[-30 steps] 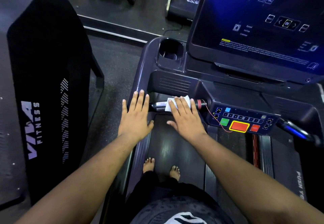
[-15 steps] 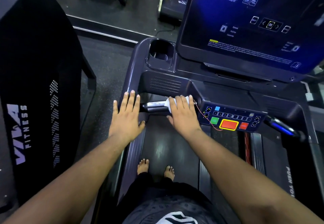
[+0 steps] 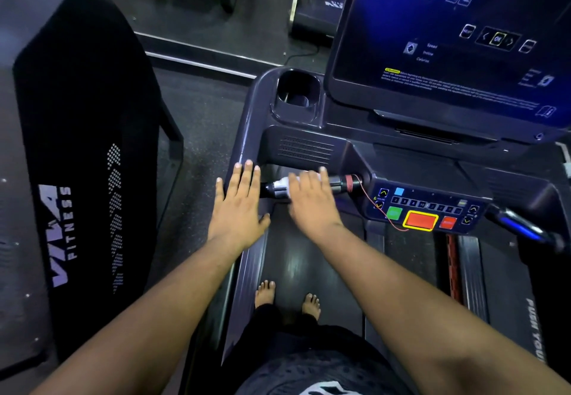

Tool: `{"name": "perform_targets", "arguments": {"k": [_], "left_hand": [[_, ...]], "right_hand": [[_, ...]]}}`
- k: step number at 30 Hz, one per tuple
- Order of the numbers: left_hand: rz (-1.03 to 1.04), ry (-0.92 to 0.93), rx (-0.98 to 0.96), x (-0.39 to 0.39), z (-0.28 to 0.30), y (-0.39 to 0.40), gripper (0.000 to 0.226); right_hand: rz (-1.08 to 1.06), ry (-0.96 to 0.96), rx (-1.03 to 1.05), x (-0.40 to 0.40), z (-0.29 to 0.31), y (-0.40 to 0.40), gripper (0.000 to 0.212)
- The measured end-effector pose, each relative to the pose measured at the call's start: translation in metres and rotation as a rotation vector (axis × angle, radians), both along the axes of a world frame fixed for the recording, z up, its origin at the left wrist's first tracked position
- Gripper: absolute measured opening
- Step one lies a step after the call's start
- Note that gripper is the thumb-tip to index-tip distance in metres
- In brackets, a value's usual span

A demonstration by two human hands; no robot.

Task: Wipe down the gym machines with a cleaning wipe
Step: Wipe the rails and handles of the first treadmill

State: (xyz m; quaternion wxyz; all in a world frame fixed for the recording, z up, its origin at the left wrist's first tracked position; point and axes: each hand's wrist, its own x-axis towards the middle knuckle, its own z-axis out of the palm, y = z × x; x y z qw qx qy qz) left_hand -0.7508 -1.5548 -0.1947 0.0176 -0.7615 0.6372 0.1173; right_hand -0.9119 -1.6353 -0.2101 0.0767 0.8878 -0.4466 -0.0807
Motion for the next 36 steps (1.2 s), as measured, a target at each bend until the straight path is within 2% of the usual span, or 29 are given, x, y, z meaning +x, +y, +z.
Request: {"name": "perform_targets", "arguments": {"k": [3,6,9,13,15,19,24,29,33,36], "left_hand": [[-0.003,0.003,-0.013,0.000,-0.001,0.000,0.107],[-0.004,0.016,-0.035,0.001,-0.002,0.000,0.105],[0.001,0.019,-0.039,0.001,-0.003,0.001,0.106],[-0.003,0.002,-0.024,0.000,-0.004,0.000,0.105],[0.003,0.001,-0.029,-0.001,-0.003,0.001,0.105],[0.005,0.003,-0.048,-0.001,-0.001,0.001,0.108],[0.001,0.011,-0.036,-0.001,0.000,0.001,0.109],[0.005,0.027,-0.041,0.001,-0.002,0.002,0.107],[0.016,0.025,-0.038,-0.001,-0.003,0.001,0.111],[0.013,0.015,-0.035,-0.001,-0.002,0.001,0.110]], "right_hand": [[0.173,-0.012,-0.006,0.022,-0.005,0.005,0.059],[0.271,0.018,-0.055,-0.001,-0.011,0.013,0.064],[0.176,0.002,-0.118,-0.051,-0.015,0.017,0.075],[-0.015,-0.108,-0.114,-0.090,-0.014,0.010,0.073],[0.019,-0.140,-0.077,-0.079,-0.012,0.008,0.070],[0.169,-0.136,-0.010,-0.024,-0.008,0.006,0.077],[0.188,-0.050,0.018,0.029,-0.001,0.009,0.052],[0.365,-0.006,-0.078,-0.020,-0.016,0.015,0.060],[0.242,-0.093,-0.123,-0.072,-0.009,0.009,0.069],[0.161,-0.183,-0.145,-0.080,-0.007,-0.003,0.053]]}}
